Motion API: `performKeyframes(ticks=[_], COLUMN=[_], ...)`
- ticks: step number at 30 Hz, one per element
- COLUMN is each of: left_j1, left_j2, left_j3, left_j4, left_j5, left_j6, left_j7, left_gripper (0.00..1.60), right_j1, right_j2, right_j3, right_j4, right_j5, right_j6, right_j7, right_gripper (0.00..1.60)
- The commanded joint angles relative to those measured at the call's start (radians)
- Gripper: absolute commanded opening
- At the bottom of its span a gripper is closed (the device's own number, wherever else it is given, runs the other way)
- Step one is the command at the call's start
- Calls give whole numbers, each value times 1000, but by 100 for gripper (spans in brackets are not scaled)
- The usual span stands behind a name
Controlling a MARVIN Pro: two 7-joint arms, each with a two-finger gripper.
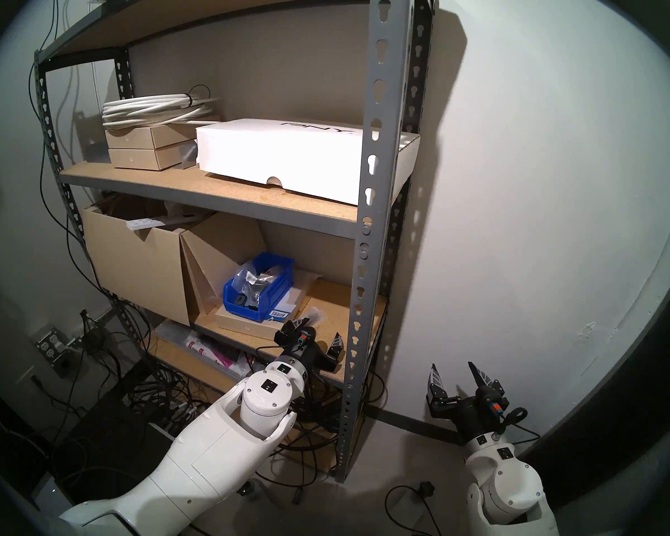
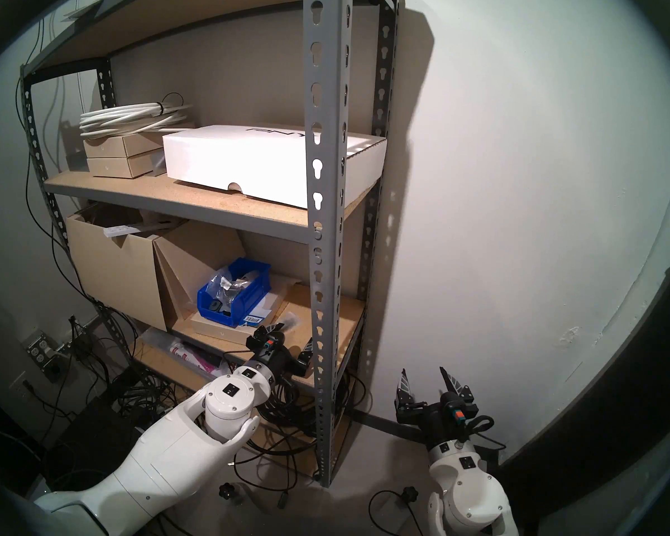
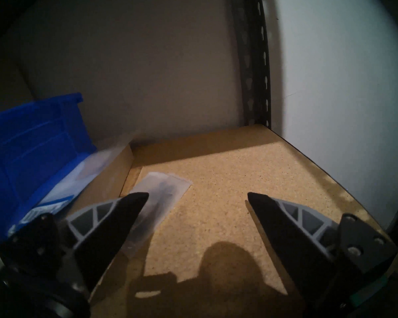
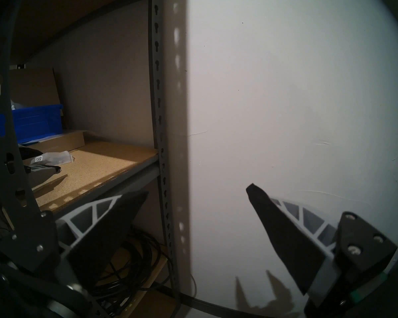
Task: Organize the rack shelf by putting things into a case
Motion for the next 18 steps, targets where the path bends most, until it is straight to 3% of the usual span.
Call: performKeyframes(ticks=[1,5,18], left_j1=[32,44,34], left_j2=[-94,-153,-239], left_j3=[-22,-29,-6], left_j4=[-49,-43,-48], left_j5=[-18,-28,-82], left_j6=[-17,-38,-77], left_j7=[117,191,314], left_gripper=[160,160,160], right_j1=[2,2,2], right_j2=[0,0,0], right_j3=[0,0,0], right_j4=[-19,-18,-18], right_j5=[0,0,0], right_j6=[-3,-4,-3], right_j7=[0,0,0], right_gripper=[160,160,160])
